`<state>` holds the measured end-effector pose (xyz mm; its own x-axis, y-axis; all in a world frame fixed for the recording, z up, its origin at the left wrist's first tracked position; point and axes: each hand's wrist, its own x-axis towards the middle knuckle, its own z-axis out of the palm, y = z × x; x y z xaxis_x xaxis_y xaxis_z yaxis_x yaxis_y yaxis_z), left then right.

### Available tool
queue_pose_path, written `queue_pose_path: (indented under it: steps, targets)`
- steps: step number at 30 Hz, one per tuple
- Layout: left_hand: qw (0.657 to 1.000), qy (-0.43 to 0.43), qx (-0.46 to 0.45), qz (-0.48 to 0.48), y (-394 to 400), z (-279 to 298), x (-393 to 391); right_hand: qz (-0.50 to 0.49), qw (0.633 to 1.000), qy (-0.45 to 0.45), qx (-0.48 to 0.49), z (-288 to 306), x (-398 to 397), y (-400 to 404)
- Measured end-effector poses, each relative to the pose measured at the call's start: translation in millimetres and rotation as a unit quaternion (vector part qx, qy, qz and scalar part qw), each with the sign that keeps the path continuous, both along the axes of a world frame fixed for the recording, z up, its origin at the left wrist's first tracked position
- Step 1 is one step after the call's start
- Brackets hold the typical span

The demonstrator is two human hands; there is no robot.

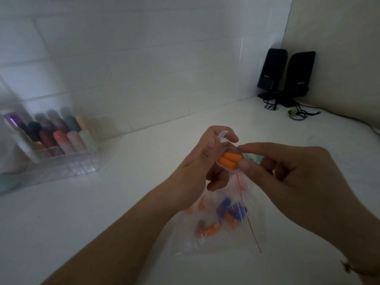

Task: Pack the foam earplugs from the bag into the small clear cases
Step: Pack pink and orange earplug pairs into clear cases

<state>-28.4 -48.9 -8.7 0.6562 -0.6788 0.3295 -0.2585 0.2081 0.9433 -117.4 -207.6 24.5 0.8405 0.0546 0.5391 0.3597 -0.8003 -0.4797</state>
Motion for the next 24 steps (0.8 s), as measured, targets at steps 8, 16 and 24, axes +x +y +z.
queue_pose_path:
  steps: [8, 16, 24]
  targets:
    - [0.996, -0.036, 0.07, -0.037, 8.9, 8.1, -14.9, 0.023, 0.991, -0.006, 0.131, -1.4, 1.8, 0.1]
    - [0.974, -0.167, 0.14, 0.057, 3.8, 10.1, -22.5, 0.072, 0.971, 0.068, 0.217, -7.5, 3.0, 3.6]
    - [0.941, -0.229, 0.101, 0.229, -4.7, 7.7, -28.2, 0.069, 0.96, 0.067, 0.262, -12.7, 10.5, -4.6]
